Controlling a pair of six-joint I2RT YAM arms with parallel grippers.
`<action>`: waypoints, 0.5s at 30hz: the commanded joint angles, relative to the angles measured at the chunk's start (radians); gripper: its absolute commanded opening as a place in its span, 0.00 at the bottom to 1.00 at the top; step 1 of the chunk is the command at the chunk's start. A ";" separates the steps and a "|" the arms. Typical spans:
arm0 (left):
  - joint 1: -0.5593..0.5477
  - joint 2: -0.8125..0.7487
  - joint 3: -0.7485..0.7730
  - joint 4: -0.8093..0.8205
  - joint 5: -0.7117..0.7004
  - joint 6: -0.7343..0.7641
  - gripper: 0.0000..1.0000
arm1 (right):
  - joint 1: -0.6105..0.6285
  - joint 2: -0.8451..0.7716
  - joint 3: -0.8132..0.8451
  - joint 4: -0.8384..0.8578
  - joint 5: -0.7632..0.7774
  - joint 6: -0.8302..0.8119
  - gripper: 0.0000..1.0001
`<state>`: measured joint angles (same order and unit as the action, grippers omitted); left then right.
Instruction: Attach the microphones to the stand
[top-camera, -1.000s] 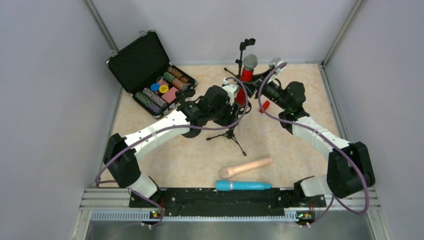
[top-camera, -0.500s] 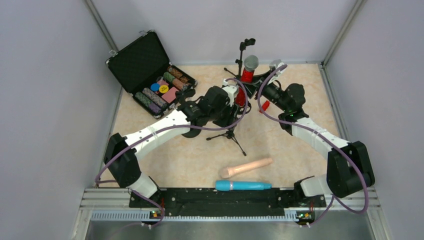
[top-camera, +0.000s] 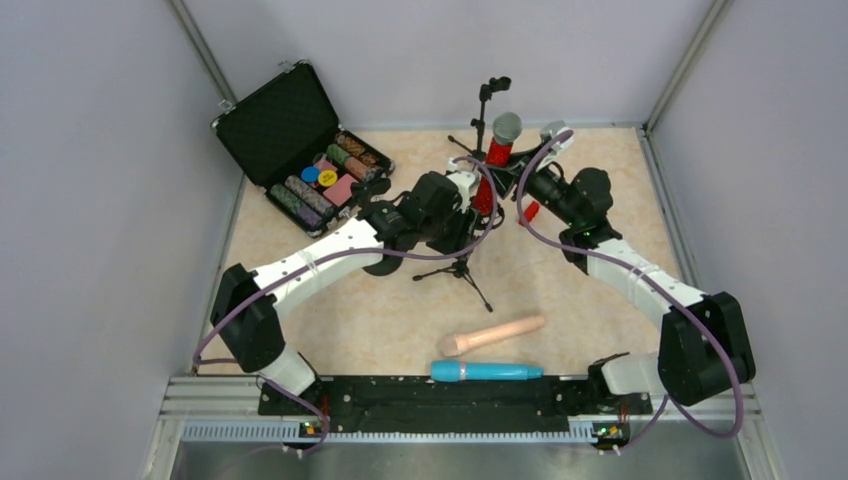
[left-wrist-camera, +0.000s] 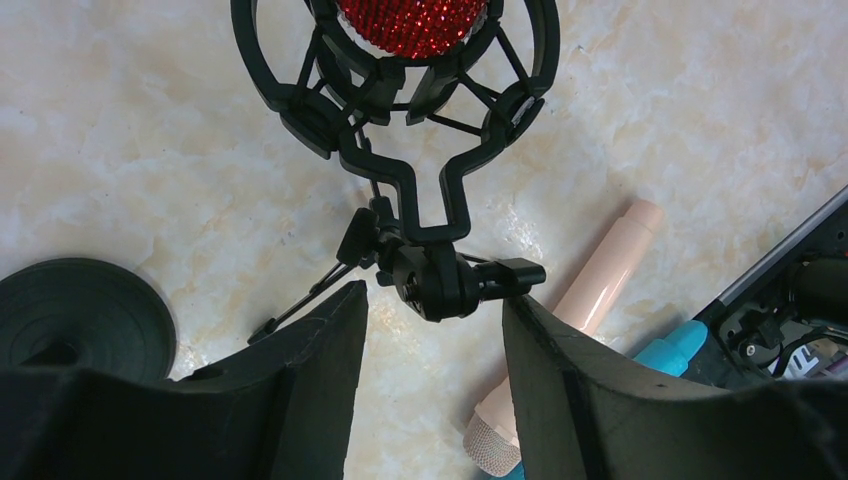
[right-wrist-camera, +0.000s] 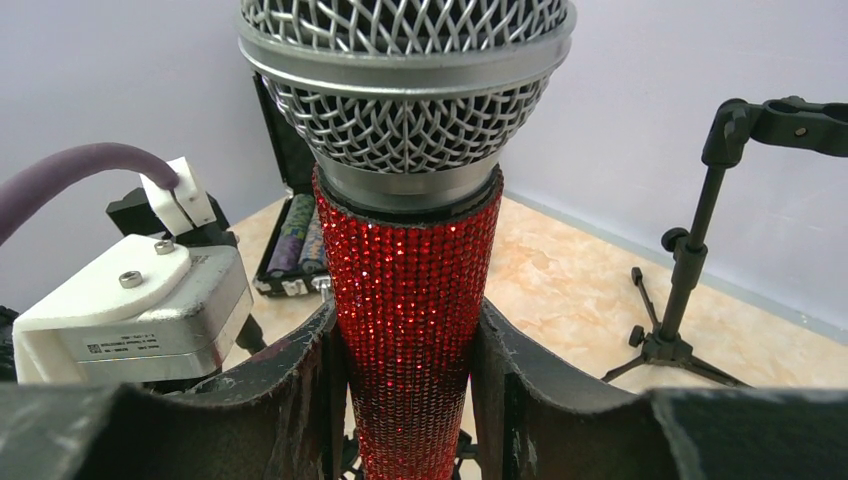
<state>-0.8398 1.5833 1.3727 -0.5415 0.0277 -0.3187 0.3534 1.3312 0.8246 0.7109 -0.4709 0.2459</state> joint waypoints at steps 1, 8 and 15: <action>-0.004 0.007 0.040 0.016 -0.007 -0.003 0.57 | 0.015 -0.015 -0.011 -0.080 0.023 -0.067 0.00; -0.004 -0.001 0.044 0.016 -0.001 -0.003 0.57 | 0.037 0.002 -0.023 -0.111 0.025 -0.106 0.00; -0.004 -0.062 0.016 0.058 -0.018 -0.003 0.60 | 0.051 0.014 -0.030 -0.134 0.032 -0.129 0.00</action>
<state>-0.8398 1.5867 1.3727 -0.5449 0.0273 -0.3191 0.3847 1.3277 0.8246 0.6865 -0.4446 0.1814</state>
